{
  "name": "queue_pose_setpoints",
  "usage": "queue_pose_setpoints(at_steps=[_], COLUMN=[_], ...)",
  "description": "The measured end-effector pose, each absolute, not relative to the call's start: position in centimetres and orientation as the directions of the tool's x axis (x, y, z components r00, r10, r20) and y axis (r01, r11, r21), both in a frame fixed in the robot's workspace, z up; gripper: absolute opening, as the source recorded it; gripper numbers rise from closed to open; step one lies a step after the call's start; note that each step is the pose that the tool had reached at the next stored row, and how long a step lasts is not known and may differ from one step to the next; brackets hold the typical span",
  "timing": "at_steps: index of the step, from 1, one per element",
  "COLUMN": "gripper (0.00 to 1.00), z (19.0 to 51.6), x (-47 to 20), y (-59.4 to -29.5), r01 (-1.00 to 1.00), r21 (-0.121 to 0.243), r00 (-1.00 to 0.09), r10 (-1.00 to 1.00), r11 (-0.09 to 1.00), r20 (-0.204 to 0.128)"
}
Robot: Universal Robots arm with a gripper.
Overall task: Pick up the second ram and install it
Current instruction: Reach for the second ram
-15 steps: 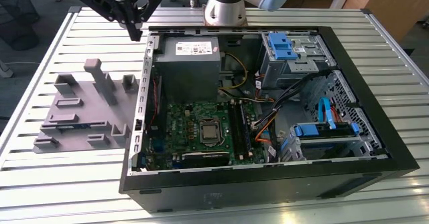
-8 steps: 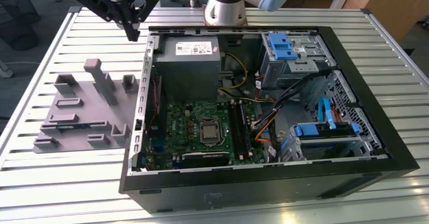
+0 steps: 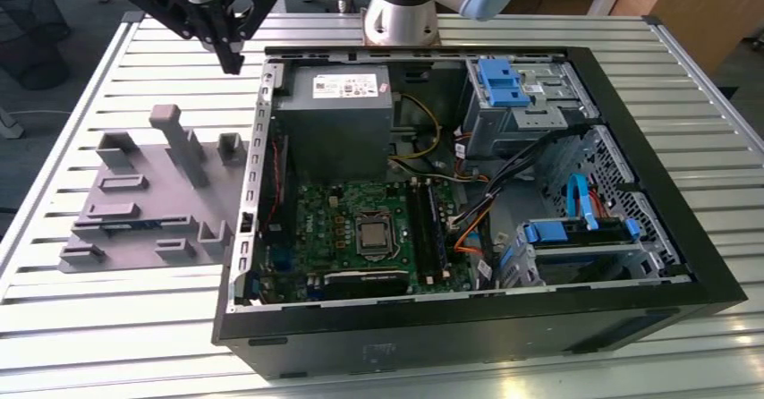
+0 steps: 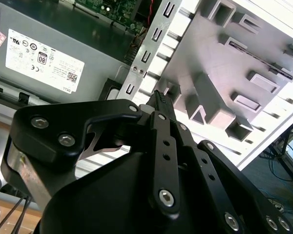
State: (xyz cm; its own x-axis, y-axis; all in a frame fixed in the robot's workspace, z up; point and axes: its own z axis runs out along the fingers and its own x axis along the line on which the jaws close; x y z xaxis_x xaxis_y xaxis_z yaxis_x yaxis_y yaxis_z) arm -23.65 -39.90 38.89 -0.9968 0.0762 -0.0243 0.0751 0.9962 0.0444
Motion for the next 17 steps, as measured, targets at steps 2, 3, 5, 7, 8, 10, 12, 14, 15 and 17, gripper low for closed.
queue_pose_setpoints(at_steps=[2, 3, 5, 7, 8, 10, 12, 14, 15, 17], gripper=[0.11, 0.11, 0.11, 0.11, 0.11, 0.11, 0.11, 0.11, 0.11, 0.11], z=[38.87, 38.87, 38.86, 38.86, 38.85, 38.84, 38.84, 38.82, 38.82, 38.81], x=[-23.77, -23.82, -23.92, -24.04, -24.09, -24.19, -24.29, -24.41, -24.46, -24.57], y=[-39.89, -39.89, -39.89, -39.89, -39.89, -39.89, -39.89, -39.89, -39.89, -39.89], r01=[0.075, 0.075, 0.075, 0.075, 0.075, 0.075, 0.075, 0.075, 0.075, 0.075], r21=[0.044, 0.044, 0.044, 0.044, 0.044, 0.044, 0.044, 0.044, 0.044, 0.044], r00=[-0.997, -0.997, -0.997, -0.997, -0.997, -0.997, -0.997, -0.997, -0.997, -0.997], r10=[0.076, 0.076, 0.076, 0.076, 0.076, 0.076, 0.076, 0.076, 0.076, 0.076], r11=[0.996, 0.996, 0.996, 0.996, 0.996, 0.996, 0.996, 0.996, 0.996, 0.996], r20=[-0.024, -0.024, -0.024, -0.024, -0.024, -0.024, -0.024, -0.024, -0.024, -0.024])
